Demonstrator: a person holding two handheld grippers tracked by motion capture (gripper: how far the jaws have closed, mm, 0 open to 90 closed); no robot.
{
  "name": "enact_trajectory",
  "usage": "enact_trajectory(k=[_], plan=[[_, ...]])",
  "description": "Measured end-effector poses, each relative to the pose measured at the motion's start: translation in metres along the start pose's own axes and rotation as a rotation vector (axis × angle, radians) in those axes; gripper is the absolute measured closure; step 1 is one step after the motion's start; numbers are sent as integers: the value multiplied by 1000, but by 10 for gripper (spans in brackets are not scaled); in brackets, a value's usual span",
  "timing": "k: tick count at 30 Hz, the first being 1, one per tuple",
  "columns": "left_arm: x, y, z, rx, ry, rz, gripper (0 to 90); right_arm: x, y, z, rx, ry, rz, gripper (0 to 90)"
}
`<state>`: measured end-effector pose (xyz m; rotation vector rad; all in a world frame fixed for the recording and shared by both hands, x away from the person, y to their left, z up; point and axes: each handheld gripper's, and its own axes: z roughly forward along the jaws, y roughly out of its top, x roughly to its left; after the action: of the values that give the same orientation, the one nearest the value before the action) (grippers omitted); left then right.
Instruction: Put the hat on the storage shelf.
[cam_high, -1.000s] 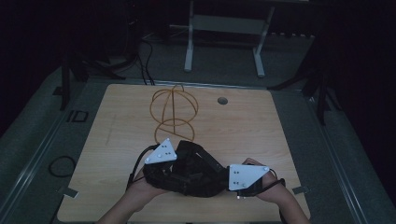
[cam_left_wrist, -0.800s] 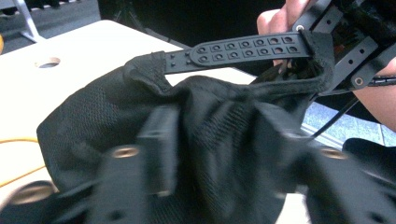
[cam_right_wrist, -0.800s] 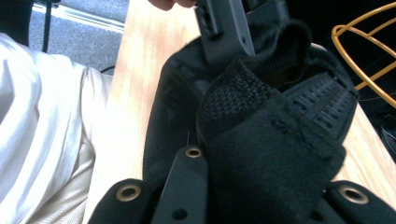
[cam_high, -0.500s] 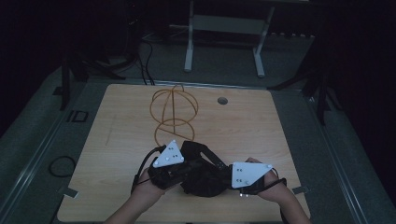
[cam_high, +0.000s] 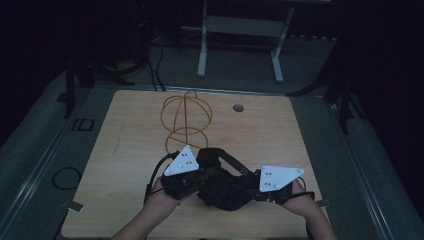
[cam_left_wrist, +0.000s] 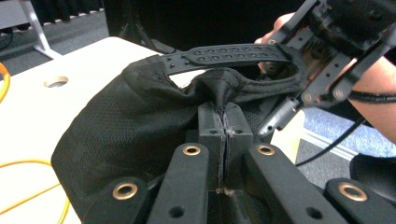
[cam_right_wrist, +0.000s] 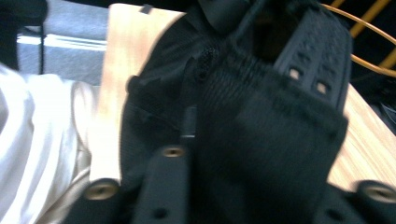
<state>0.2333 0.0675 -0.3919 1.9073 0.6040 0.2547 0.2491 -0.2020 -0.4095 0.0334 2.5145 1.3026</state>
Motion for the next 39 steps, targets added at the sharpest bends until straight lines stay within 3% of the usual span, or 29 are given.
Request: enact_trajectory(k=[5, 10, 11, 12, 14, 19, 23, 25, 30, 31, 32, 34, 36, 39], plan=[[1, 5, 3, -9, 14, -9, 898, -4, -6, -10, 6, -53, 52, 533], [4, 7, 5, -20, 30, -23, 898, -10, -13, -24, -7, -107, 104, 451], [4, 7, 5, -20, 30, -23, 898, -11, -14, -29, -13, -127, 125, 451], [6, 8, 6, -33, 33, -42, 898, -14, -16, -37, -14, -196, 176, 395], [5, 10, 7, -42, 42, -37, 899, -13, -15, -43, -20, -258, 222, 384], [1, 15, 11, -56, 55, -40, 898, -1, -5, -55, -56, -366, 233, 354], [1, 16, 11, -72, 45, -49, 899, -4, -4, -59, -62, -377, 250, 334], [0, 17, 12, -81, 62, -57, 899, -7, -6, -63, -89, -369, 279, 321], [0, 20, 19, -83, 78, -70, 899, 13, 11, -67, -189, -398, 298, 310], [0, 20, 19, -83, 78, -70, 899, 13, 11, -67, -189, -398, 298, 310], [0, 21, 20, -82, 78, -71, 899, 25, 18, -67, -239, -378, 317, 349], [0, 21, 21, -89, 85, -76, 899, 33, 21, -63, -254, -350, 318, 351], [-4, 21, 23, -101, 91, -79, 899, 49, 22, -41, -233, -328, 376, 357], [-8, 22, 24, -111, 99, -75, 899, 51, 13, -19, -200, -350, 463, 333]])
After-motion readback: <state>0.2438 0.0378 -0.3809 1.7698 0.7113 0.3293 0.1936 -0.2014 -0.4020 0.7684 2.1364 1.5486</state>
